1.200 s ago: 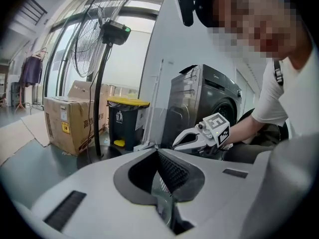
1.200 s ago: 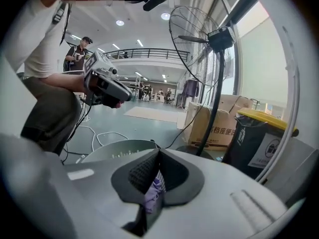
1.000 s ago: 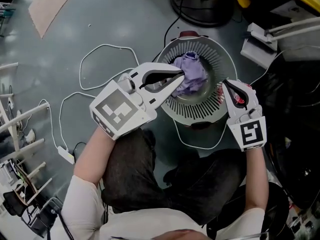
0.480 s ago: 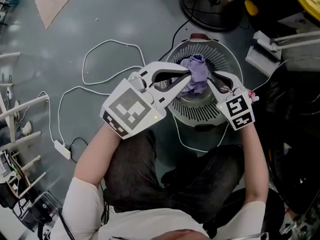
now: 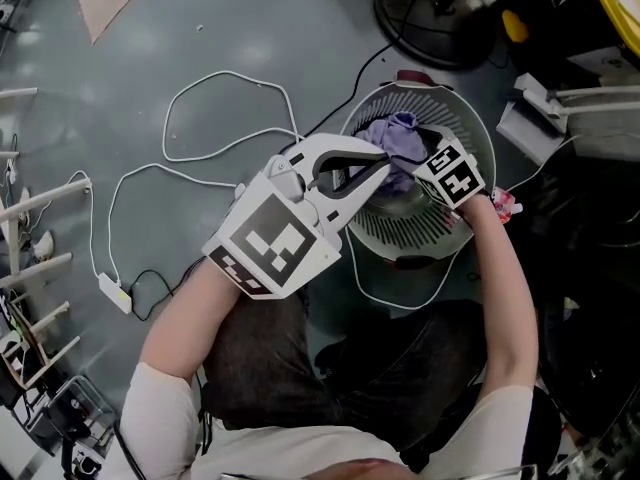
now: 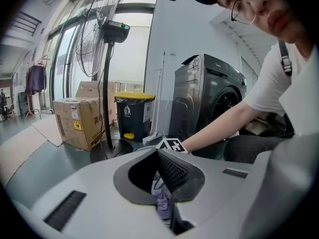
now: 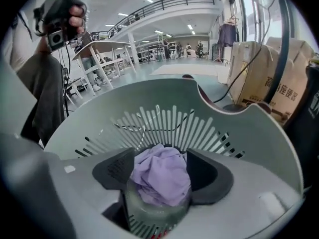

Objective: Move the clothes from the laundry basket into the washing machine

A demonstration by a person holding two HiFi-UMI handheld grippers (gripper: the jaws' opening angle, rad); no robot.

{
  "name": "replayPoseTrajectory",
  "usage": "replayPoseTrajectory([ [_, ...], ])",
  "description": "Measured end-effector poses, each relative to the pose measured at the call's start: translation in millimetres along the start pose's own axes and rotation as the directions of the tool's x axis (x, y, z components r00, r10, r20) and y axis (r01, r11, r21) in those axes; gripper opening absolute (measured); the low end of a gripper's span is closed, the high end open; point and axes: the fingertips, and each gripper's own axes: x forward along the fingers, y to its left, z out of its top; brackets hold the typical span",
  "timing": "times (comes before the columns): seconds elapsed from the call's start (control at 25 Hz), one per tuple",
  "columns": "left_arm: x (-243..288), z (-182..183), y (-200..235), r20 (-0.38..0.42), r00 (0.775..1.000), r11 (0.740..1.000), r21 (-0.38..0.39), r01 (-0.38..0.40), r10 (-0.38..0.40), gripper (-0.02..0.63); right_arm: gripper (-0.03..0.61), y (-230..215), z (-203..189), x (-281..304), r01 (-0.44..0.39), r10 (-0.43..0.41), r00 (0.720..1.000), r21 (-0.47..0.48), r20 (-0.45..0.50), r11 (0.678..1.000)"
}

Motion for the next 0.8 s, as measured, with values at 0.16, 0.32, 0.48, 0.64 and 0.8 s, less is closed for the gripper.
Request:
replayPoseTrajectory([
  [0.16, -5.7, -0.5, 2.1, 0.006, 1.0, 1.0, -0.022, -0.012, 0.012, 0.006, 0.376, -10.4, -22.9, 27.7, -0.007, 0.011, 0.999, 0.072, -0.05, 0.997],
  [0.32, -10.4, -3.7, 0.5, -0.014, 1.0, 1.0, -0.022, -0.013, 0.013, 0.006, 0.448, -20.2, -53.2, 56.1, 0.01, 0.004, 0.993, 0.12, -0.117, 0.993],
  [0.48, -11.9, -10.9, -2.7, -0.04, 0.999, 0.999, -0.029, -0.015, 0.014, 0.006, 0.508, -24.0, -71.9, 80.8, 0.025, 0.001, 0.989, 0.178, -0.149, 0.984],
  [0.64, -12.6, -8.6, -11.5, -0.025, 1.0, 1.0, -0.022, 0.002, -0.003, 0.006, 0.551, -21.9, -83.3, 103.0, 0.014, 0.013, 0.985, 0.156, -0.173, 0.988],
  [0.8, -13.8, -15.4, -10.1, -0.05, 0.999, 1.0, -0.028, -0.007, 0.006, 0.006, 0.592, -19.6, -91.9, 121.5, 0.007, 0.026, 0.981, 0.169, -0.191, 0.986],
])
